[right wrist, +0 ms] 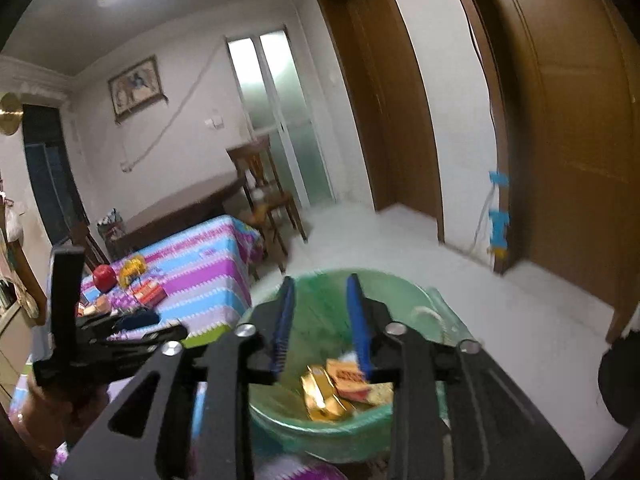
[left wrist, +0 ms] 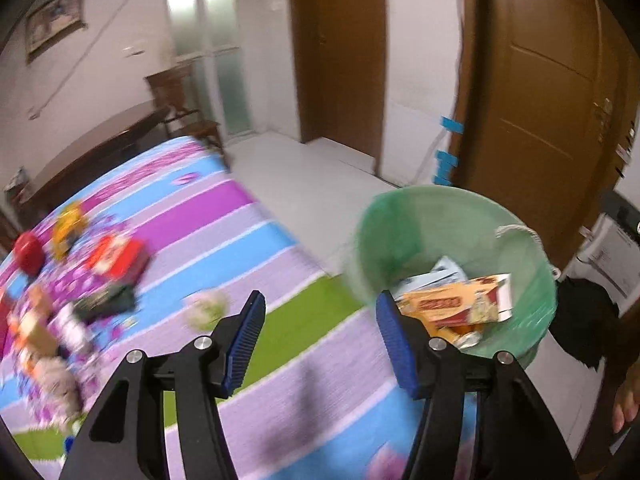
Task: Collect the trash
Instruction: 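Swing both tools back toward the table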
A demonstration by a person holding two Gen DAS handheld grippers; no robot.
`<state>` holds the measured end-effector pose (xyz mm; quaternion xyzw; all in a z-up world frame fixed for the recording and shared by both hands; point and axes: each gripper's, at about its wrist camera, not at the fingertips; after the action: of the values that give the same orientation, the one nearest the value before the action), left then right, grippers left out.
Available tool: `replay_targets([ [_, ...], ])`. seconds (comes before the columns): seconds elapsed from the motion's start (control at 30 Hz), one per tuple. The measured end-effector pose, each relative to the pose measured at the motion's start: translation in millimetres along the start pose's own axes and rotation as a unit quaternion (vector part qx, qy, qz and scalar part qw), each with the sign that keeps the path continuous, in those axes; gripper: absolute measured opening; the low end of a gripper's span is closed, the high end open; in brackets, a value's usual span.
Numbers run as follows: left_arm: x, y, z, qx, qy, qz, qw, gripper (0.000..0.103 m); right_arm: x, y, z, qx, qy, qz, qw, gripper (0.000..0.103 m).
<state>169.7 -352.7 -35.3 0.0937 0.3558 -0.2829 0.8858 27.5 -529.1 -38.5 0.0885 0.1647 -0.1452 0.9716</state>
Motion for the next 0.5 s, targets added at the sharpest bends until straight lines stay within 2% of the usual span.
replay_targets([
  [0.07,-14.9,22.5,-8.7,-0.016,-0.005,0.017,0.9997,0.06,-2.4,12.1,-0.7,-0.008,-0.021,0.004,1.0,0.049],
  [0.2,-56.8,83.6,-28.9,-0.063,-0.01,0.042,0.9971,0.06,-1.6,45.6,-1.9,-0.044,-0.041,0.02,0.998,0.056],
  [0.27,-79.5,108.7,-38.7,-0.08,-0.017,0.059,0.9949,0.063,2.2,58.8,-2.5,-0.051,-0.039,0.038,0.997,0.066],
  [0.4,-127.4,173.9,-72.4,-0.138,-0.012,0.097,0.9856,0.065,25.9,94.6,-5.3,-0.073,0.0,0.091,0.993,0.07],
  [0.5,-156.1,212.1,-104.1,-0.181,0.002,0.124,0.9757,0.065,45.5,131.9,-10.1,-0.105,0.037,0.141,0.984,0.07],
])
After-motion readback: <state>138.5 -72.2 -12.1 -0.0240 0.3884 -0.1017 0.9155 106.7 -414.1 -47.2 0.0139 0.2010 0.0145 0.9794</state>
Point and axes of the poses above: each gripper's, at about its wrist camera, not at the fingertips, and x roughly the way its jaws point, y to its left, z to its top, and after that the axes turned 7 degrees about -x, right-handed
